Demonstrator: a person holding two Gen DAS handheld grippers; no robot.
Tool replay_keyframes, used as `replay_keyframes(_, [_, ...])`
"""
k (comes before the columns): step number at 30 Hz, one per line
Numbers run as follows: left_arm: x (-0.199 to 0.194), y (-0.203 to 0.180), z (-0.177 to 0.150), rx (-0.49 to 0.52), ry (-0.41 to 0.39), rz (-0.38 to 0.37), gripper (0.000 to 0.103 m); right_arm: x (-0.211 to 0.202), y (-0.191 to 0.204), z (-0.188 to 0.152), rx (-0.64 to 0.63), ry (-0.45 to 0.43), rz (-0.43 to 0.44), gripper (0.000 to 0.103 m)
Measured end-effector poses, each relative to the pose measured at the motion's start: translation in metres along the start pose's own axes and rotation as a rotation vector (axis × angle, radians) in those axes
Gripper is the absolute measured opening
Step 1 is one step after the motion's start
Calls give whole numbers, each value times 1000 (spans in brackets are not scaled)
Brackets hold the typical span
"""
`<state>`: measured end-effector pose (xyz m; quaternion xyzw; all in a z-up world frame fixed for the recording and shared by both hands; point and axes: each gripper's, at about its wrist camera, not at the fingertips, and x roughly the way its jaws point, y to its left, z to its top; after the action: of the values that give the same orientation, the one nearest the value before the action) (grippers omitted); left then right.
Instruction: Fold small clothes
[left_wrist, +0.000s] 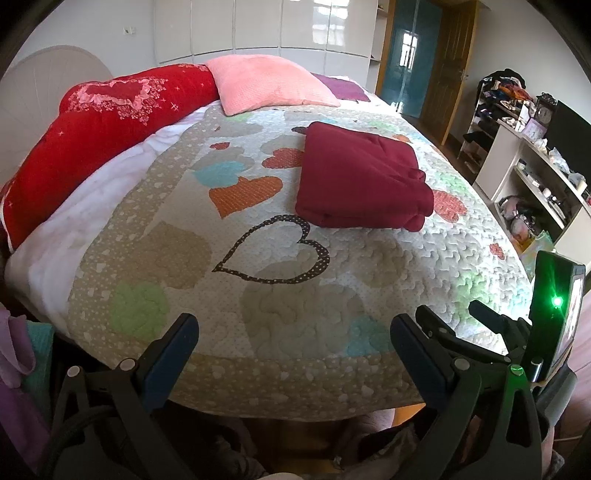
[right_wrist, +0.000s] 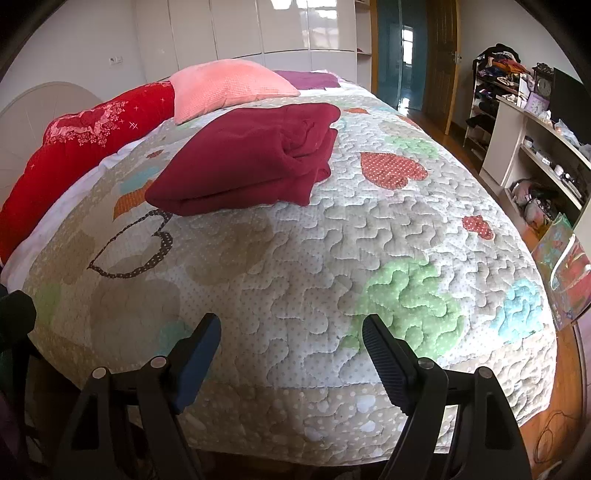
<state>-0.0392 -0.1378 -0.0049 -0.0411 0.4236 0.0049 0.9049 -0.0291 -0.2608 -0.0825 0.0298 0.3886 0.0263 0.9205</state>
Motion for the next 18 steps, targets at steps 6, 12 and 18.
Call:
replay_keyframes(6, [0, 5, 1, -24, -3, 25, 103, 0, 0, 0, -5, -3, 0, 83])
replay_keyframes(12, [2, 1, 0, -3, 2, 40, 103, -1, 2, -1, -19, -15, -4, 83])
replay_keyframes(18, [3, -1, 0, 3, 8, 47, 103, -1, 1, -1, -13, -14, -6, 83])
